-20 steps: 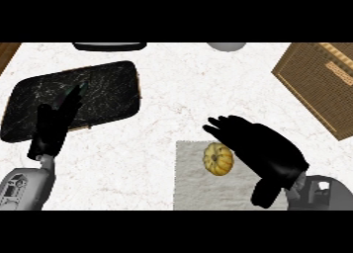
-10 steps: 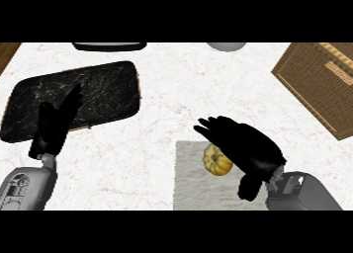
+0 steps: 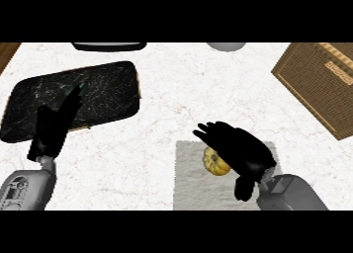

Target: Pick the squash from the placemat and place it in the basket

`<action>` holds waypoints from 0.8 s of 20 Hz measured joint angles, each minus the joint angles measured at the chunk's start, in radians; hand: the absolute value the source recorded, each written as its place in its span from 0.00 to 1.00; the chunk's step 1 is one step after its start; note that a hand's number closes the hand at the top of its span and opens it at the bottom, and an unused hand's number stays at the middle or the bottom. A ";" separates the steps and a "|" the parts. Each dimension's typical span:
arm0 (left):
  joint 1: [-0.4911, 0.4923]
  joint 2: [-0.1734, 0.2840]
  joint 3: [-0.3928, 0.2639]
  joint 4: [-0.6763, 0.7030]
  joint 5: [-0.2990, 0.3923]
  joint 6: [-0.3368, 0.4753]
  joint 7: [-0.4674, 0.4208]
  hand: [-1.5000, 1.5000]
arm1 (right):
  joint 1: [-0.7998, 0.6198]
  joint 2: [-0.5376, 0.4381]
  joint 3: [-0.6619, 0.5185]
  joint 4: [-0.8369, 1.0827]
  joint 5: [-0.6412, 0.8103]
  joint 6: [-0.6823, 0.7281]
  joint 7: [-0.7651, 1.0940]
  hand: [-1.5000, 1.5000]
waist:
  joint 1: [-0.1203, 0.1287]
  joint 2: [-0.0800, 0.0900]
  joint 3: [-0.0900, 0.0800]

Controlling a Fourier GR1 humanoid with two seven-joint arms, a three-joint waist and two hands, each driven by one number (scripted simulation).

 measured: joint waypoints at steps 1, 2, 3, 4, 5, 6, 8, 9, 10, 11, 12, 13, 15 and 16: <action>-0.005 -0.005 -0.003 -0.004 -0.007 0.002 0.011 0.50 | -0.008 0.009 -0.005 0.015 0.008 0.005 -0.001 0.00 | 0.000 0.000 0.000; -0.012 -0.018 -0.011 -0.003 -0.019 0.012 0.017 0.50 | 0.005 0.011 0.001 0.016 0.017 0.003 -0.005 0.00 | 0.000 0.000 0.000; -0.007 -0.020 -0.011 -0.020 -0.022 0.013 0.030 0.50 | 0.000 0.027 -0.003 0.019 0.022 0.013 0.005 0.00 | 0.000 0.000 0.000; -0.016 -0.028 -0.011 -0.006 -0.029 0.020 0.026 0.50 | 0.008 0.038 0.006 0.030 0.035 0.005 0.005 0.00 | 0.000 0.000 0.000; -0.007 -0.033 -0.011 0.002 -0.034 0.022 0.007 0.50 | -0.002 0.042 -0.008 0.039 0.035 0.009 -0.001 0.00 | 0.000 0.000 0.000; -0.007 -0.032 -0.007 -0.008 -0.033 0.016 0.018 0.50 | -0.002 0.047 -0.012 0.054 0.045 0.001 -0.010 0.00 | 0.000 0.000 0.000; 0.008 -0.027 -0.001 -0.027 -0.028 0.000 0.022 0.50 | 0.020 0.054 -0.007 0.054 0.060 -0.011 -0.018 0.00 | 0.000 0.000 0.000; -0.009 -0.029 0.003 -0.018 -0.029 0.001 0.030 0.50 | 0.025 0.042 -0.016 0.053 0.060 -0.011 -0.037 0.00 | 0.000 0.000 0.000; -0.006 -0.026 0.008 -0.020 -0.025 -0.009 0.033 0.50 | 0.025 0.057 -0.013 0.055 0.070 -0.010 -0.028 0.00 | 0.000 0.000 0.000; -0.011 -0.026 0.014 0.002 -0.028 -0.011 0.015 0.50 | 0.022 0.048 -0.028 0.057 0.069 -0.004 -0.041 0.00 | -0.001 0.000 0.000; -0.001 -0.034 0.006 -0.027 -0.034 -0.004 0.036 0.50 | 0.020 0.046 -0.038 0.062 0.072 -0.005 -0.050 0.00 | 0.000 0.000 0.000; -0.004 -0.044 0.000 -0.022 -0.043 0.002 0.033 0.50 | 0.032 0.041 -0.037 0.075 0.081 -0.027 -0.067 0.00 | 0.000 0.000 0.000; -0.004 -0.042 0.011 -0.006 -0.042 -0.004 0.015 0.50 | 0.019 0.041 -0.053 0.101 0.090 -0.037 -0.093 1.00 | 0.000 0.000 0.000; -0.004 -0.039 0.016 -0.007 -0.042 -0.009 0.011 0.50 | 0.013 0.047 -0.049 0.114 0.100 -0.036 -0.097 1.00 | 0.000 0.000 0.000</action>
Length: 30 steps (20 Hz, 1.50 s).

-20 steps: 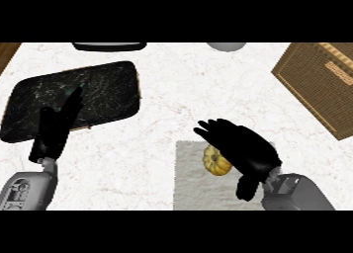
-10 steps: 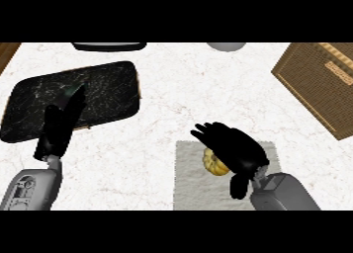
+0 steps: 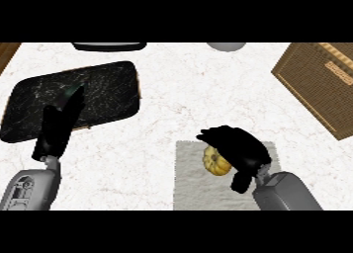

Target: Pick the squash from the placemat and place it in the basket

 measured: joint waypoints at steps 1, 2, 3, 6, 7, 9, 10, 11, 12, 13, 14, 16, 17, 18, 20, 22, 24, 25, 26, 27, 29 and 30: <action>0.012 -0.002 -0.002 -0.008 -0.004 0.000 -0.005 0.50 | -0.003 0.008 0.009 0.009 0.010 -0.002 -0.005 1.00 | 0.001 0.000 0.000; 0.009 -0.001 0.003 -0.002 -0.003 -0.002 -0.009 0.50 | -0.002 0.006 0.020 0.016 0.024 -0.014 -0.018 1.00 | 0.000 0.000 0.000; -0.006 0.000 0.006 0.002 -0.002 -0.003 0.003 0.50 | 0.009 -0.010 0.032 0.005 0.039 -0.028 -0.036 1.00 | 0.000 0.000 0.000; -0.023 0.004 0.016 0.015 -0.001 -0.009 0.009 0.50 | -0.019 -0.010 0.052 0.049 0.089 -0.093 -0.078 1.00 | 0.001 -0.003 -0.001; -0.027 0.007 0.020 0.018 0.001 -0.013 0.008 0.50 | -0.025 -0.015 0.053 0.059 0.103 -0.111 -0.095 1.00 | 0.001 -0.003 -0.001; -0.011 -0.005 0.013 0.001 -0.006 -0.005 0.006 0.50 | -0.027 -0.014 0.064 0.069 0.134 -0.150 -0.116 1.00 | 0.002 -0.004 -0.001; -0.007 -0.002 0.014 -0.009 -0.005 -0.012 0.011 0.50 | -0.028 -0.012 0.069 0.076 0.150 -0.167 -0.125 1.00 | 0.002 -0.005 -0.002; 0.001 -0.011 0.005 -0.014 -0.014 -0.005 0.007 0.50 | -0.022 -0.019 0.067 0.071 0.160 -0.181 -0.138 1.00 | 0.002 -0.006 -0.001; -0.004 -0.012 0.007 -0.007 -0.015 -0.005 0.009 0.50 | -0.020 -0.021 0.064 0.081 0.173 -0.202 -0.148 1.00 | 0.002 -0.006 -0.002; -0.004 -0.004 0.012 -0.015 -0.012 -0.013 0.015 0.50 | -0.025 -0.028 0.048 0.091 0.174 -0.209 -0.157 1.00 | 0.003 -0.006 -0.001; 0.000 -0.004 0.012 -0.020 -0.013 -0.013 0.015 0.50 | -0.032 -0.044 0.025 0.105 0.170 -0.213 -0.171 1.00 | 0.003 -0.005 -0.001; -0.003 -0.001 0.015 -0.022 -0.013 -0.016 0.021 0.50 | -0.019 -0.050 0.002 0.119 0.182 -0.229 -0.153 1.00 | 0.002 -0.005 -0.001; -0.001 0.001 0.021 -0.008 -0.011 -0.018 0.007 0.50 | -0.020 -0.064 -0.024 0.134 0.180 -0.236 -0.152 1.00 | 0.001 -0.004 0.000; -0.001 0.003 0.022 -0.015 -0.009 -0.021 0.011 0.50 | -0.025 -0.074 -0.048 0.158 0.178 -0.255 -0.160 1.00 | 0.002 -0.004 0.000; -0.019 -0.002 0.026 0.002 -0.009 -0.019 0.012 0.50 | -0.035 -0.094 -0.080 0.179 0.183 -0.273 -0.176 1.00 | 0.001 -0.003 0.000; -0.011 -0.005 0.023 -0.011 -0.013 -0.019 0.021 0.50 | -0.037 -0.102 -0.098 0.180 0.199 -0.295 -0.185 1.00 | 0.001 -0.002 0.000; -0.002 -0.003 0.029 -0.012 -0.008 -0.025 0.017 0.50 | -0.018 -0.114 -0.124 0.146 0.182 -0.304 -0.204 1.00 | -0.001 -0.002 0.000; 0.000 -0.007 0.027 -0.008 -0.014 -0.019 0.014 0.50 | -0.017 -0.106 -0.148 0.128 0.150 -0.288 -0.208 1.00 | -0.004 -0.001 0.000; 0.002 -0.006 0.028 -0.014 -0.012 -0.020 0.016 0.50 | -0.013 -0.096 -0.168 0.102 0.116 -0.265 -0.206 1.00 | -0.005 -0.002 0.000; 0.002 -0.003 0.030 -0.013 -0.015 -0.018 0.014 0.50 | -0.013 -0.082 -0.188 0.075 0.082 -0.234 -0.198 1.00 | -0.007 -0.003 0.000; 0.000 0.000 0.035 -0.012 -0.012 -0.019 0.019 0.50 | -0.011 -0.054 -0.229 0.007 0.010 -0.171 -0.175 1.00 | -0.012 -0.004 0.000; -0.003 -0.004 0.035 -0.010 -0.016 -0.012 0.023 0.50 | -0.012 -0.046 -0.255 -0.033 -0.031 -0.138 -0.169 1.00 | -0.016 -0.005 0.000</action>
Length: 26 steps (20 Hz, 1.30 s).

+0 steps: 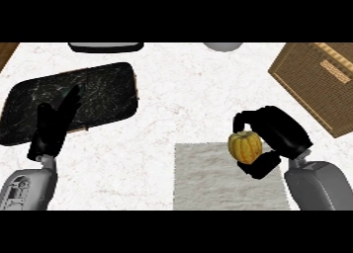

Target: Pick the squash from the placemat and place it in the basket

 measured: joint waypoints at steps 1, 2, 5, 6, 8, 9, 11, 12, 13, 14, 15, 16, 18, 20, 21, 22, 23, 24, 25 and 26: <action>-0.001 -0.006 -0.002 0.007 -0.005 0.006 -0.006 0.50 | -0.001 0.020 -0.020 -0.033 -0.035 0.019 0.013 1.00 | -0.002 0.000 0.000; 0.006 -0.005 -0.003 0.006 -0.006 0.005 -0.010 0.50 | -0.006 0.038 -0.051 -0.062 -0.080 0.044 0.025 1.00 | -0.003 -0.001 0.000; 0.022 0.001 0.006 0.001 0.002 0.000 -0.013 0.50 | -0.031 0.100 -0.146 -0.168 -0.212 0.118 0.096 1.00 | -0.008 -0.005 0.000; 0.019 0.002 0.008 -0.005 0.007 -0.003 -0.006 0.50 | -0.040 0.117 -0.174 -0.212 -0.251 0.147 0.134 1.00 | -0.010 -0.006 -0.001; 0.021 0.005 0.008 -0.009 0.004 -0.004 -0.009 0.50 | -0.076 0.144 -0.239 -0.287 -0.331 0.198 0.210 1.00 | -0.010 -0.006 -0.001; 0.027 0.005 0.009 -0.005 0.003 -0.002 -0.018 0.50 | -0.098 0.144 -0.278 -0.326 -0.374 0.231 0.249 1.00 | -0.011 -0.006 -0.001; 0.012 0.009 0.012 0.005 0.006 -0.007 -0.014 0.50 | -0.164 0.141 -0.346 -0.384 -0.449 0.290 0.346 1.00 | -0.010 -0.005 -0.001; 0.015 0.005 0.008 0.008 0.004 -0.008 -0.020 0.50 | -0.204 0.139 -0.379 -0.399 -0.485 0.311 0.397 1.00 | -0.007 -0.004 -0.001; 0.010 0.002 0.006 0.018 -0.001 -0.005 -0.027 0.50 | -0.242 0.138 -0.409 -0.415 -0.523 0.334 0.452 1.00 | -0.006 -0.004 -0.001; 0.012 0.000 0.003 0.011 0.000 -0.007 -0.023 0.50 | -0.292 0.128 -0.442 -0.412 -0.557 0.350 0.503 1.00 | -0.003 -0.003 -0.001; 0.015 -0.006 -0.004 -0.005 -0.001 -0.005 -0.011 0.50 | -0.325 0.119 -0.473 -0.423 -0.596 0.368 0.552 1.00 | -0.001 -0.004 -0.001; 0.014 -0.011 -0.007 0.004 -0.008 0.002 -0.020 0.50 | -0.372 0.112 -0.496 -0.421 -0.626 0.376 0.607 1.00 | 0.000 -0.003 -0.001; 0.018 -0.008 -0.008 -0.013 -0.006 -0.003 -0.008 0.50 | -0.459 0.080 -0.547 -0.401 -0.691 0.385 0.698 1.00 | 0.004 -0.003 -0.001; 0.007 -0.003 -0.002 -0.005 -0.005 -0.007 -0.005 0.50 | -0.544 0.038 -0.582 -0.378 -0.742 0.382 0.780 1.00 | 0.005 -0.002 -0.001; 0.013 -0.002 -0.002 -0.014 -0.001 -0.010 -0.003 0.50 | -0.586 0.015 -0.595 -0.359 -0.761 0.375 0.813 1.00 | 0.007 -0.002 -0.001; 0.015 -0.002 -0.003 -0.021 0.001 -0.014 0.000 0.50 | -0.618 -0.008 -0.600 -0.330 -0.764 0.366 0.828 1.00 | 0.010 -0.001 -0.001; 0.013 0.002 -0.001 -0.025 0.003 -0.020 0.004 0.50 | -0.647 -0.033 -0.600 -0.302 -0.757 0.358 0.839 1.00 | 0.013 0.000 -0.001; 0.001 -0.002 -0.002 -0.011 -0.001 -0.013 -0.001 0.50 | -0.678 -0.067 -0.602 -0.264 -0.749 0.357 0.842 1.00 | 0.014 0.002 -0.001; -0.005 0.000 0.001 0.008 -0.002 -0.015 -0.011 0.50 | -0.707 -0.099 -0.599 -0.236 -0.742 0.358 0.846 1.00 | 0.014 0.003 -0.001; -0.009 -0.004 -0.001 0.011 -0.003 -0.013 -0.013 0.50 | -0.731 -0.142 -0.594 -0.201 -0.723 0.365 0.839 1.00 | 0.017 0.005 -0.001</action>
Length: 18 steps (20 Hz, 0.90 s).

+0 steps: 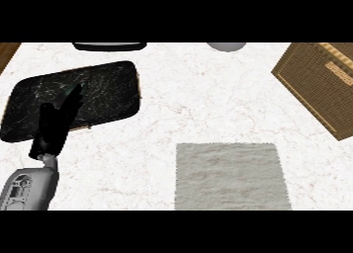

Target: Pick the squash from the placemat and place it in the basket

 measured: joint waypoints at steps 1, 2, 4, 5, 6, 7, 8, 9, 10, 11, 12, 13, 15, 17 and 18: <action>-0.003 -0.005 -0.003 0.005 -0.003 0.004 -0.002 0.50 | -0.001 -0.033 0.015 0.016 0.028 0.006 -0.017 1.00 | 0.002 0.002 0.000; -0.009 -0.013 -0.007 0.012 -0.009 0.011 -0.003 0.50 | -0.005 -0.070 0.028 0.040 0.054 0.013 -0.036 1.00 | 0.003 0.004 0.000; -0.011 -0.014 -0.010 0.013 -0.008 0.008 -0.012 0.50 | -0.006 -0.145 0.054 0.091 0.115 0.021 -0.088 1.00 | 0.010 0.007 0.000; -0.009 -0.018 -0.014 0.012 -0.008 0.007 -0.013 0.50 | -0.011 -0.184 0.067 0.122 0.146 0.024 -0.114 1.00 | 0.013 0.009 0.001; -0.010 -0.018 -0.015 0.006 -0.008 0.005 -0.007 0.50 | -0.008 -0.222 0.079 0.152 0.173 0.027 -0.146 1.00 | 0.016 0.009 0.001; -0.014 -0.018 -0.017 0.005 -0.008 0.003 -0.004 0.50 | -0.005 -0.252 0.096 0.190 0.206 0.016 -0.183 1.00 | 0.019 0.011 0.001; -0.018 -0.020 -0.018 0.017 -0.012 0.006 -0.010 0.50 | -0.005 -0.275 0.108 0.226 0.227 0.009 -0.210 1.00 | 0.018 0.010 0.001; -0.032 -0.017 -0.015 0.024 -0.010 0.004 -0.007 0.50 | -0.004 -0.300 0.118 0.273 0.251 -0.006 -0.248 1.00 | 0.019 0.011 0.001; -0.034 -0.022 -0.017 0.021 -0.011 0.007 -0.006 0.50 | 0.008 -0.319 0.132 0.313 0.281 -0.034 -0.291 1.00 | 0.021 0.012 0.001; -0.028 -0.018 -0.015 0.017 -0.008 0.002 -0.010 0.50 | 0.021 -0.340 0.142 0.351 0.309 -0.060 -0.334 1.00 | 0.023 0.012 0.001; -0.034 -0.019 -0.014 0.020 -0.008 0.003 -0.006 0.50 | 0.033 -0.366 0.147 0.390 0.331 -0.082 -0.378 1.00 | 0.022 0.012 0.002; -0.031 -0.019 -0.015 0.018 -0.008 0.002 -0.008 0.50 | 0.030 -0.391 0.153 0.441 0.353 -0.102 -0.418 1.00 | 0.024 0.012 0.002; -0.038 -0.020 -0.014 0.017 -0.007 0.002 -0.001 0.50 | 0.022 -0.427 0.162 0.541 0.392 -0.159 -0.499 1.00 | 0.026 0.013 0.002; -0.026 -0.012 -0.006 0.020 -0.002 -0.005 -0.019 0.50 | 0.030 -0.469 0.160 0.635 0.414 -0.202 -0.595 1.00 | 0.027 0.013 0.002; -0.018 -0.015 -0.011 0.010 -0.003 -0.006 -0.018 0.50 | 0.025 -0.480 0.167 0.684 0.428 -0.227 -0.638 1.00 | 0.029 0.012 0.002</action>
